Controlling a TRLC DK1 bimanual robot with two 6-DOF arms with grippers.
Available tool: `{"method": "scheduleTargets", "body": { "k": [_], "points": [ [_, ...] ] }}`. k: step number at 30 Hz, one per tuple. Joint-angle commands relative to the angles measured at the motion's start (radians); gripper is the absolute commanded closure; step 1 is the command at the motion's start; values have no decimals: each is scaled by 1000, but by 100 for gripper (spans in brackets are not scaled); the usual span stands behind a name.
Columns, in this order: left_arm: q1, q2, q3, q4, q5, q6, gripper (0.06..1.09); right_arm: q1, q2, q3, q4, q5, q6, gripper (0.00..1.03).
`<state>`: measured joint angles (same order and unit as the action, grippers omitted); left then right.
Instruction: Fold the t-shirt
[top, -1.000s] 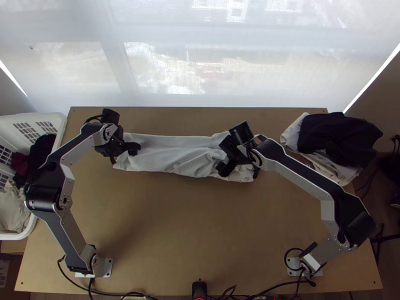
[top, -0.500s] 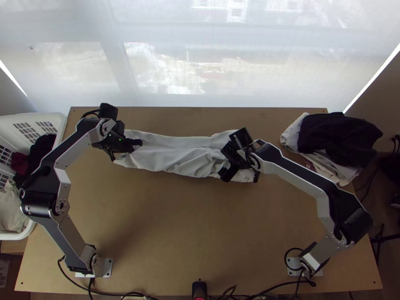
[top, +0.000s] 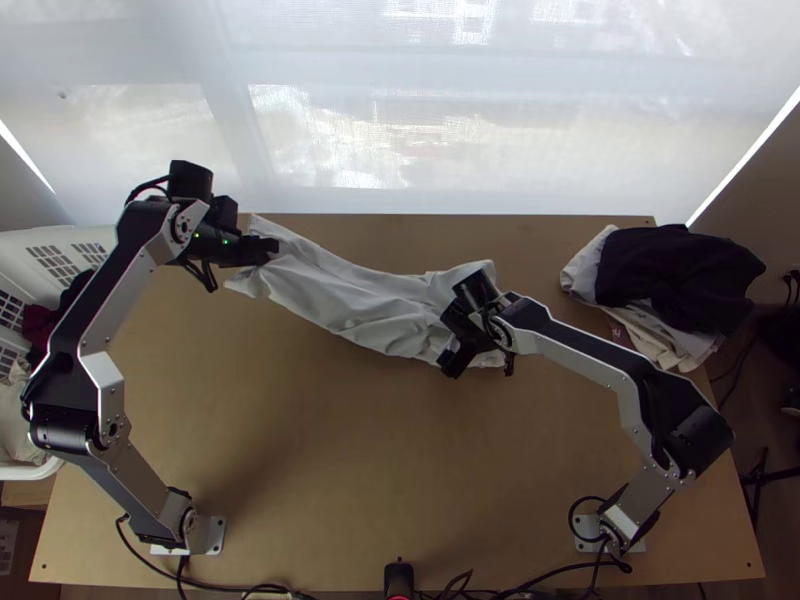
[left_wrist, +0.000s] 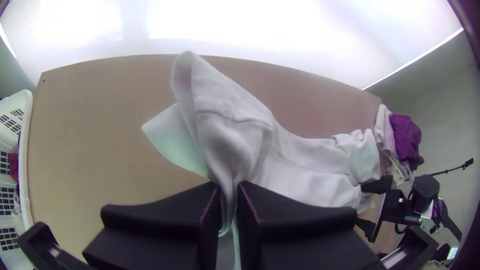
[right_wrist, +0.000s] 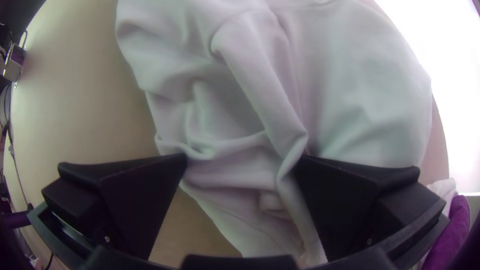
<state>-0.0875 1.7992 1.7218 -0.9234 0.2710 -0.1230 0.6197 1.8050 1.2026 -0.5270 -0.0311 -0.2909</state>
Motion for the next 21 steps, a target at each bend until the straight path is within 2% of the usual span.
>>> {"method": "scheduleTargets", "body": {
  "k": [1, 12, 16, 21],
  "points": [
    [-54, -21, 67, -25, 62, 0, 105, 0, 13, -20, 4, -1, 6, 5],
    [-189, -8, 128, -12, 109, -17, 105, 0, -88, 71, -59, -1, 15, 5],
    [-227, 5, 147, 5, 111, -21, 105, -28, -165, 157, -180, -6, 2, 5],
    [-262, 37, 191, 20, 149, -66, 105, -133, -282, 227, -303, -24, -17, 5]
  ]
}}
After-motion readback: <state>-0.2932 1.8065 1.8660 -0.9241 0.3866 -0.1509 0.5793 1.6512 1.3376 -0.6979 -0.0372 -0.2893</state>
